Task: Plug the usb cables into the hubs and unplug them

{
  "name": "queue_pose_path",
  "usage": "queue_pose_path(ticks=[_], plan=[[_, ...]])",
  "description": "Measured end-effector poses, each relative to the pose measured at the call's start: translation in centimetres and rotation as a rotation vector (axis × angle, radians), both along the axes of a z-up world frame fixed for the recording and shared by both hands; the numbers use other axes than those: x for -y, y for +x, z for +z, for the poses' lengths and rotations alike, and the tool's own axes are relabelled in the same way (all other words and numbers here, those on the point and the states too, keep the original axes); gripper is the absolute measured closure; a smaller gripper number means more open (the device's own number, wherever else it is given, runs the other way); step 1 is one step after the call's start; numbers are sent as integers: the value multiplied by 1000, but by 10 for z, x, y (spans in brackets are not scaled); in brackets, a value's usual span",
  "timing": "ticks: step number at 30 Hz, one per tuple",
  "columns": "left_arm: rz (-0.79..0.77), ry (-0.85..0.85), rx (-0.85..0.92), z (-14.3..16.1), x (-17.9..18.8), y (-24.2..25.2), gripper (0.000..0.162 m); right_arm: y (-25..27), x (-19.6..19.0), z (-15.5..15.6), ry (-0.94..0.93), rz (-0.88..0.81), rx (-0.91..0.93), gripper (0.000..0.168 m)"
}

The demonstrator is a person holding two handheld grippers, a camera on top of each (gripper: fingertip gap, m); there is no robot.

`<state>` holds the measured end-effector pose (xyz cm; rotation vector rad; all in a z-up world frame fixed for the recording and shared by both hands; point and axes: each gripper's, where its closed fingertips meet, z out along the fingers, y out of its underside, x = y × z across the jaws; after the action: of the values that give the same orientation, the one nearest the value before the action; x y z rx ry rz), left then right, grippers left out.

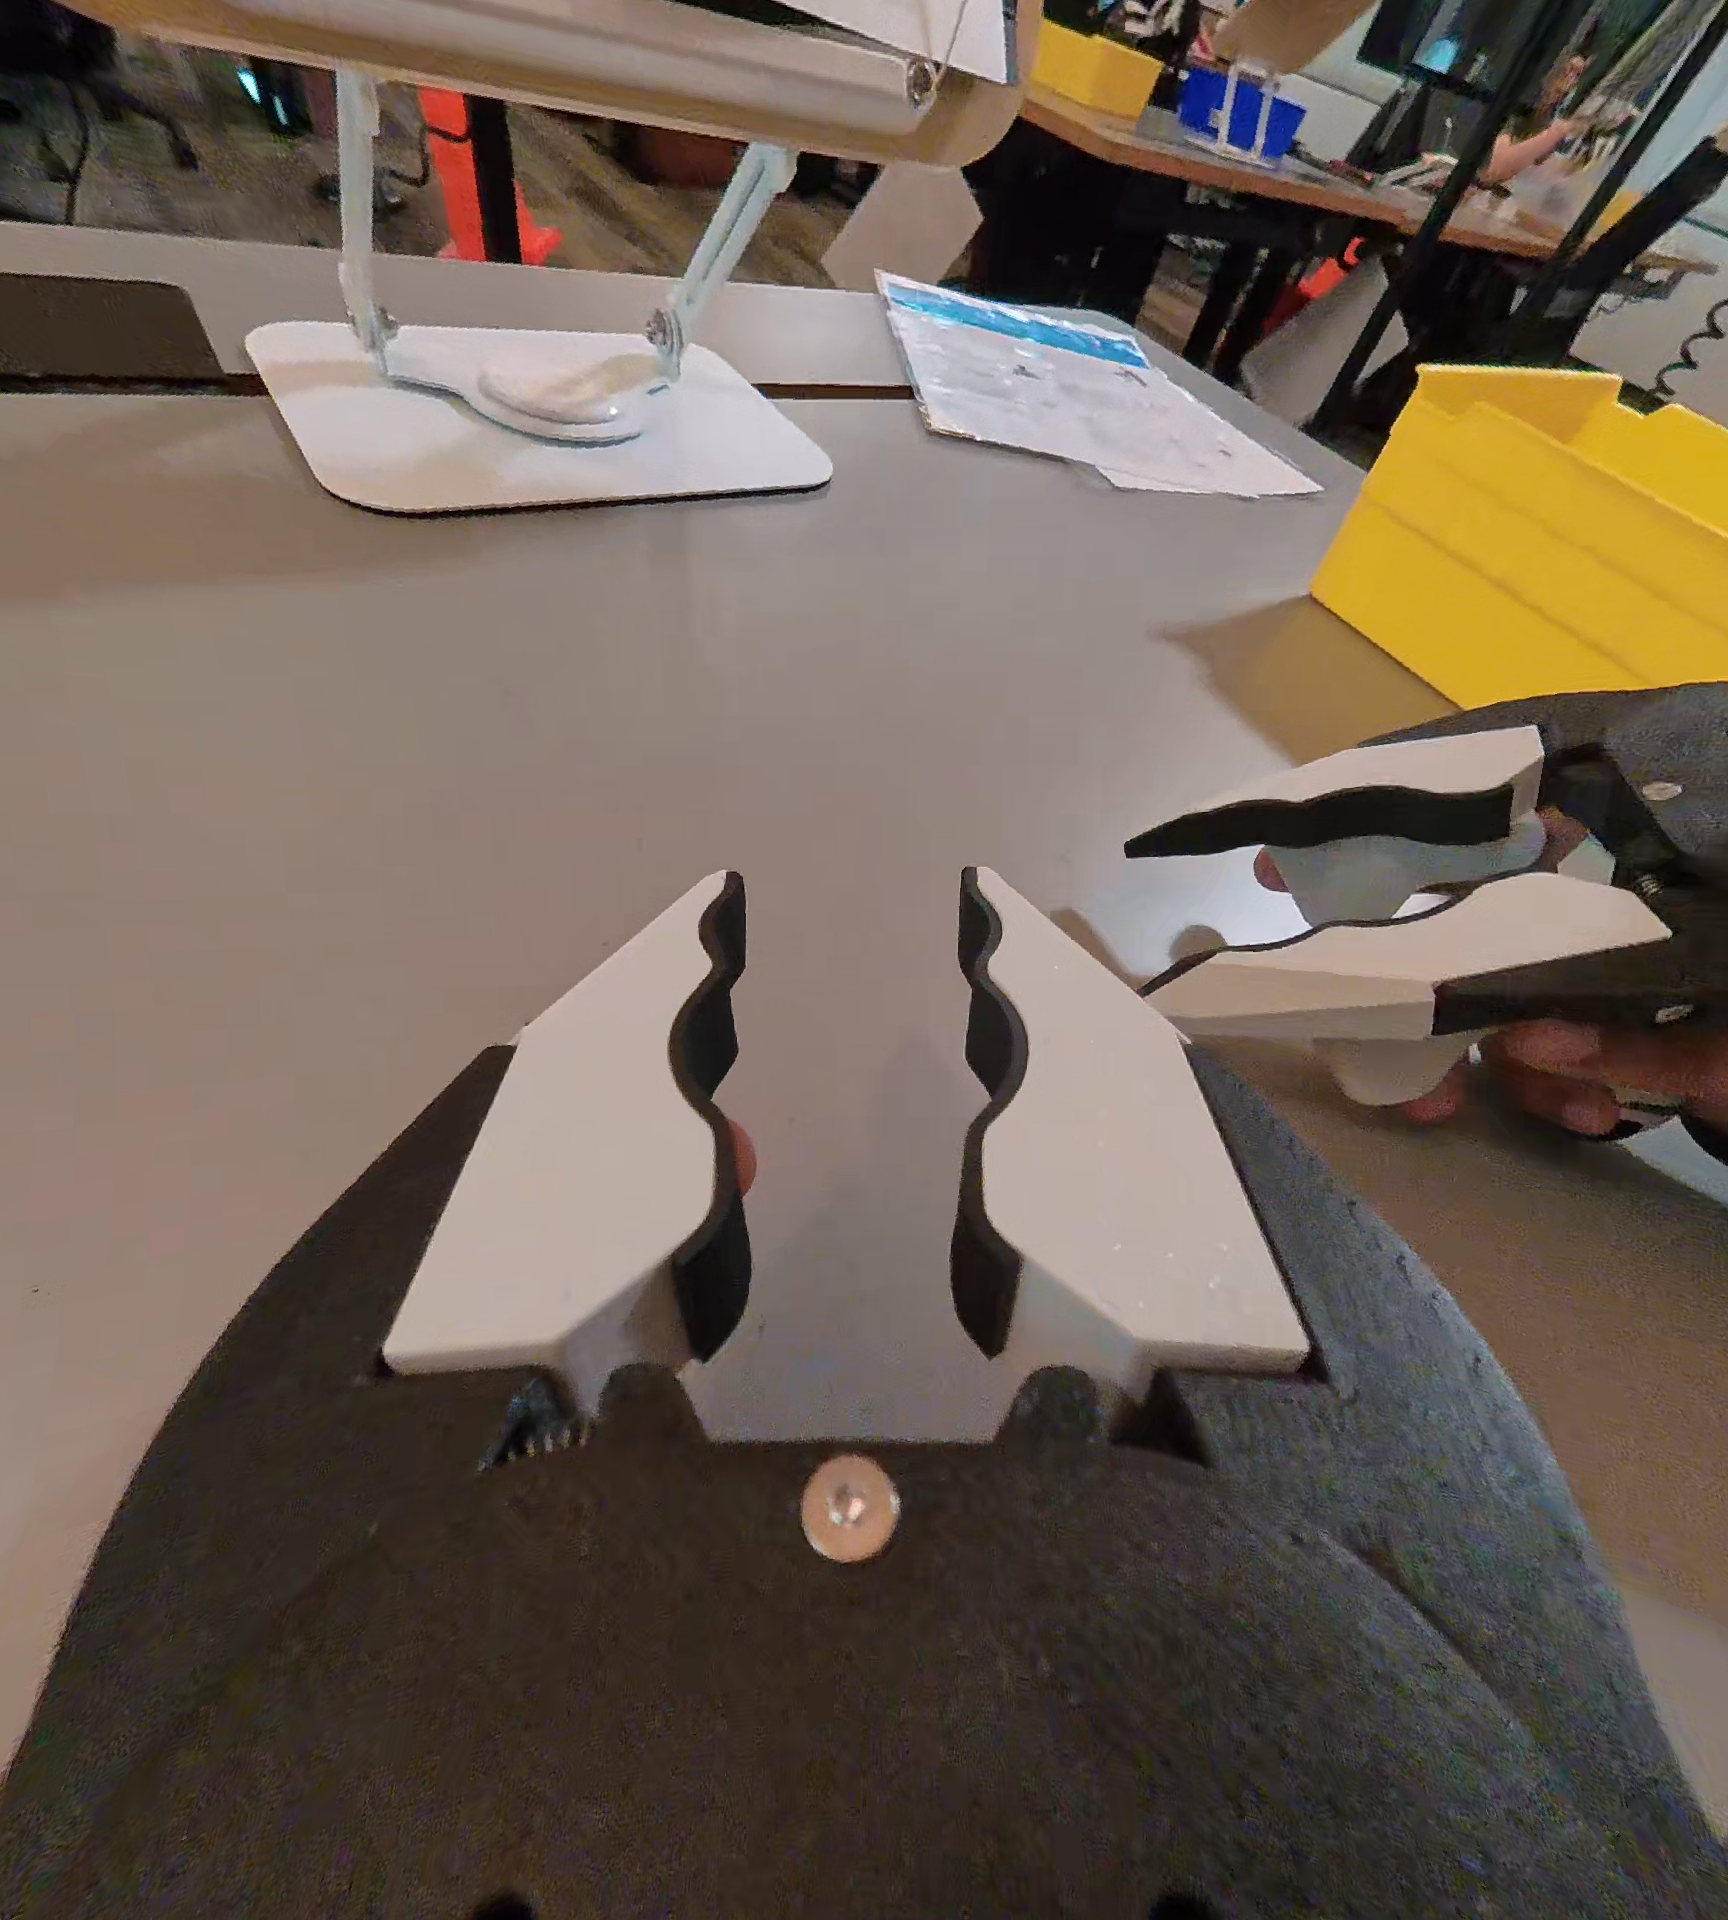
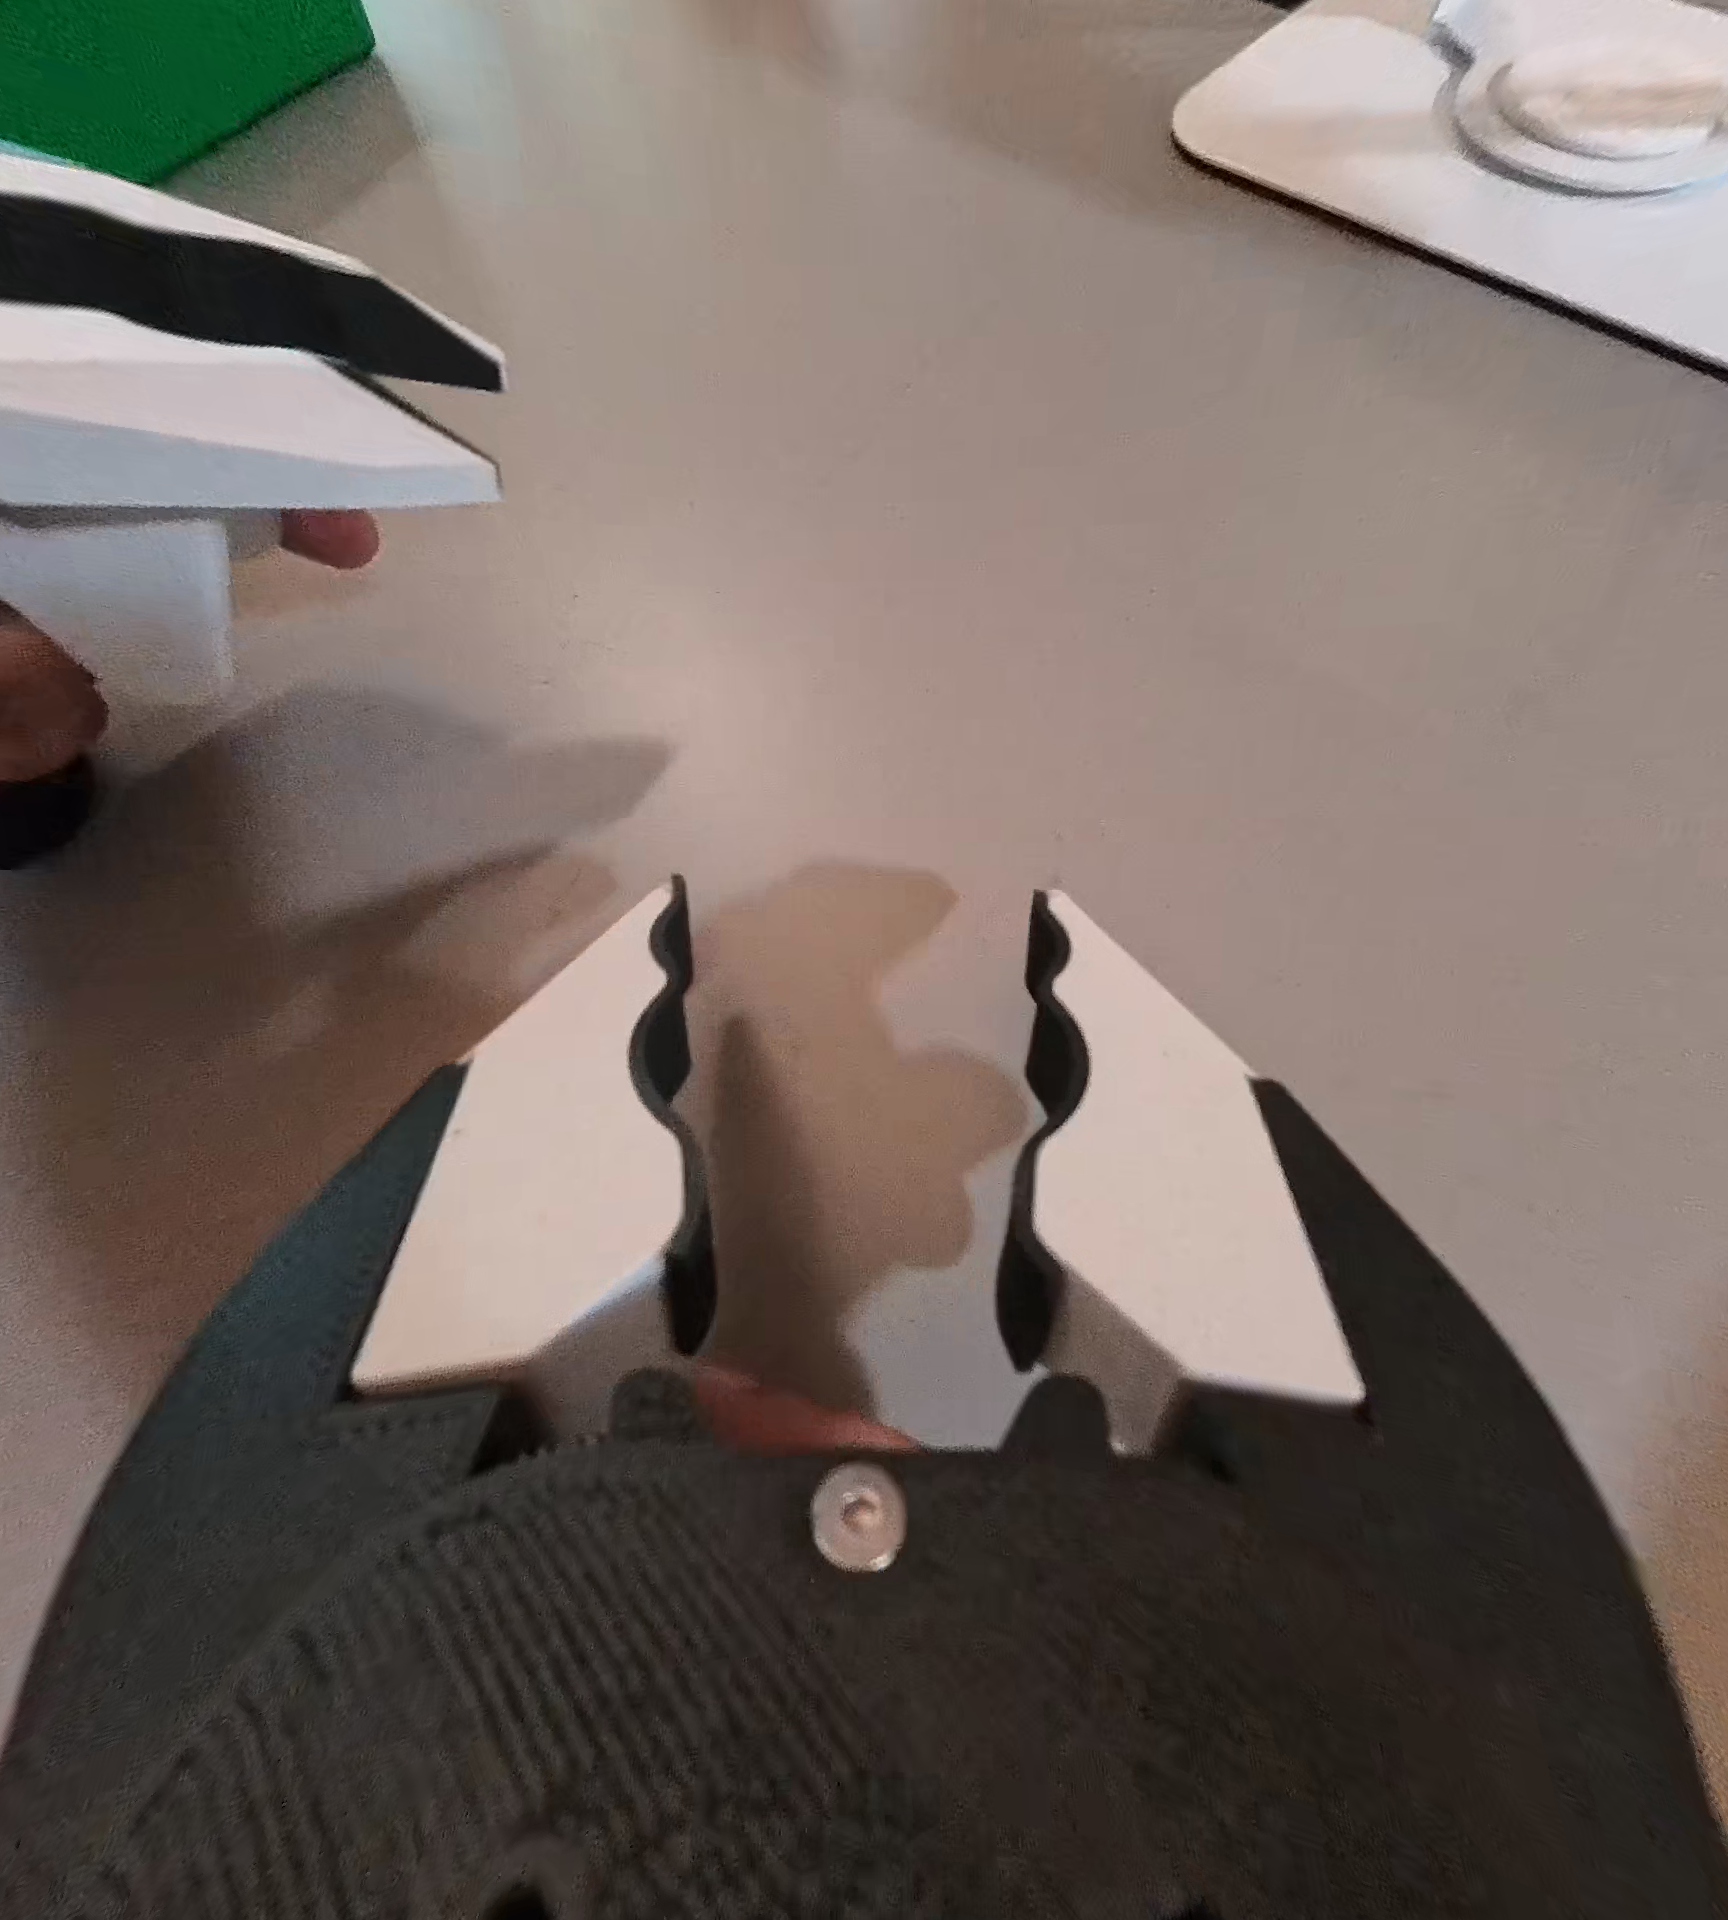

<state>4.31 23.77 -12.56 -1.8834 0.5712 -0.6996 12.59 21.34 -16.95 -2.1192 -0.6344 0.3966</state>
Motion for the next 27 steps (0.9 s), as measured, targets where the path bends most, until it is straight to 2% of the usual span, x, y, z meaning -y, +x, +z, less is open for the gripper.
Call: queue_pose_path(ticks=[2,5,11,13,14,20,27], plan=[[3,-6,3,0,1,0,119,0,6,-3,-11,3,19,110],[6,4,-36,-3,6,1,118,-3,22,-3,-54,33,-41,136],[-8,9,-41,-2,16,6,124,0,41,7,-60,40,-132,157],[-25,-3,-23,-2,17,11,132,-2,45,6,-62,63,-135,149],[-48,-11,-20,-3,18,14,140,-4,47,6,-65,81,-140,150],[-103,-83,44,-5,16,21,162,-8,52,15,-28,131,-183,166],[-139,-10,7,0,22,25,162,-8,52,15,-27,132,-180,168]])
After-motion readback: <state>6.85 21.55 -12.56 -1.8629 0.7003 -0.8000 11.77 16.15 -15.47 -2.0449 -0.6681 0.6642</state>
